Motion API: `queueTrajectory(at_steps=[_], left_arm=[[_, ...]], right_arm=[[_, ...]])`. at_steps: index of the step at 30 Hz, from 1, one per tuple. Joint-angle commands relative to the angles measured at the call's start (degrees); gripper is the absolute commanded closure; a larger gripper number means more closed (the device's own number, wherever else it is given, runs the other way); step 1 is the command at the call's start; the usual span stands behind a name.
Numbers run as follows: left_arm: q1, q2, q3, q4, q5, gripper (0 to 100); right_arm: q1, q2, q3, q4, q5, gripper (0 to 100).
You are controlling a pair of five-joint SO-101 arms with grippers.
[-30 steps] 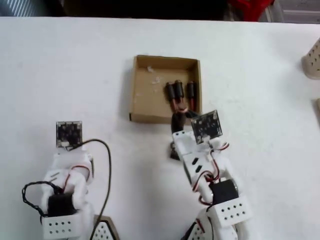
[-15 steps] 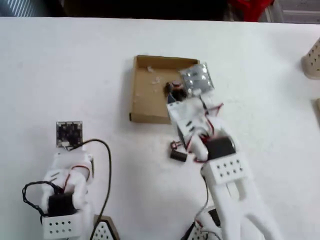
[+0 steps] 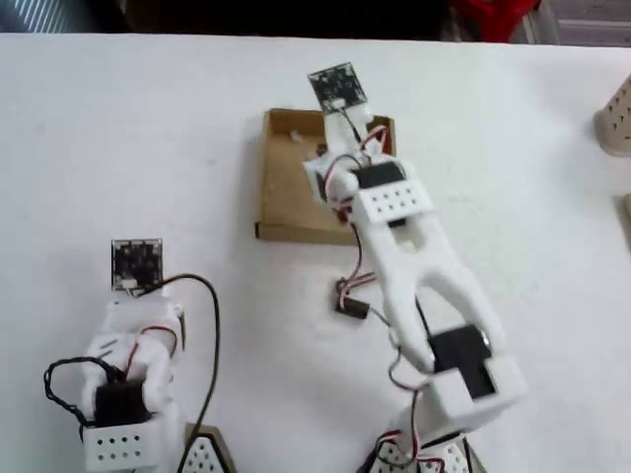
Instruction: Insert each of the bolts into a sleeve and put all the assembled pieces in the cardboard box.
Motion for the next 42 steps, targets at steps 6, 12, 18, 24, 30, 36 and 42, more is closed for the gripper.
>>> queueTrajectory(at_steps=[6,12,18,24,30,36,42], left_arm=[[-0.7,-0.3,0.1,0.2,-0.4,98],[-0.7,-0.3,0.1,0.1,-0.5,98],[-0.7,-0.3,0.1,-0.1,-0.5,98],[-0.7,-0.3,0.1,-0.2,-0.5,98],[-0.7,-0.3,0.1,-0.3,-0.5,98],[-0.7,-0.3,0.1,-0.3,-0.5,98],[-0.7,-0.3,0.1,-0.4,-0.5,97]], right_arm=[[0.3,17.8,-25.3,13.2,1.0,97.8],[0.7,30.2,-39.8,20.9,1.0,97.7],[0.3,39.3,-53.0,26.0,1.0,97.6],[-0.3,44.7,-63.5,34.4,1.0,88.5],[-0.5,46.6,-70.9,40.9,1.1,87.2],[-0.5,46.6,-81.5,52.9,1.1,87.2],[1.1,46.6,-84.8,57.5,1.1,99.0]])
